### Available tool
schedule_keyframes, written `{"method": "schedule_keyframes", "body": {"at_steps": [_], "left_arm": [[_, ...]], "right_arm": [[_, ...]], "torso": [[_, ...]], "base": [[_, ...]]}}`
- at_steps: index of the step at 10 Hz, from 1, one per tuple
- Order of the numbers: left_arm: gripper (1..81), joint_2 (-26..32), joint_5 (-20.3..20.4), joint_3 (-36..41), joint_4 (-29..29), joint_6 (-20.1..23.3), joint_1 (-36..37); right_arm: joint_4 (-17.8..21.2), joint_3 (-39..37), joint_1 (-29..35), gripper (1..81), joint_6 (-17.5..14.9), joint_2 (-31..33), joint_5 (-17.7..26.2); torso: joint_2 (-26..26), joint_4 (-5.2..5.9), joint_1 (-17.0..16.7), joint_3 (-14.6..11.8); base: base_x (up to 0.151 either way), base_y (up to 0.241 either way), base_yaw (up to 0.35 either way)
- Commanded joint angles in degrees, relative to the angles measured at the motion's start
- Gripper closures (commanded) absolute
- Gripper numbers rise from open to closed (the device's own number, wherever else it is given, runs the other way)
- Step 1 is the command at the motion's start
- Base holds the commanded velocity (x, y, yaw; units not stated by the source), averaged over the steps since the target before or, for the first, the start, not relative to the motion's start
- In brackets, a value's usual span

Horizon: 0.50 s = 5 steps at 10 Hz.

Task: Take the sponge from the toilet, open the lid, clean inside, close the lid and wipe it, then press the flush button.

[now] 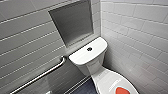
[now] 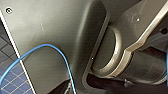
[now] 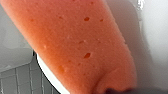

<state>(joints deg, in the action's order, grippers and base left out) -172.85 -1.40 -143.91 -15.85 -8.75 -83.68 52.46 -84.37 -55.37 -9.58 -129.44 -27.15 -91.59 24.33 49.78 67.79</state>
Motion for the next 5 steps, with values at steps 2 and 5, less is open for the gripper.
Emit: {"method": "schedule_keyframes", "body": {"at_steps": [2, 5], "left_arm": [[1.0, 0.9, -4.1, 0.3, -0.3, 0.6, -0.6], [1.0, 1.0, -4.1, 0.4, -0.3, 0.6, -0.7]], "right_arm": [[1.4, 17.8, 0.1, 81.1, -4.5, 9.7, -6.2], [1.2, 22.9, -4.7, 81.1, -5.9, 11.9, -13.2]], "torso": [[0.0, 0.00, 0.0, 0.0], [0.0, 0.00, 0.0, 0.0]], "base": [[0.000, 0.000, 0.000], [0.000, 0.000, 0.000]]}}
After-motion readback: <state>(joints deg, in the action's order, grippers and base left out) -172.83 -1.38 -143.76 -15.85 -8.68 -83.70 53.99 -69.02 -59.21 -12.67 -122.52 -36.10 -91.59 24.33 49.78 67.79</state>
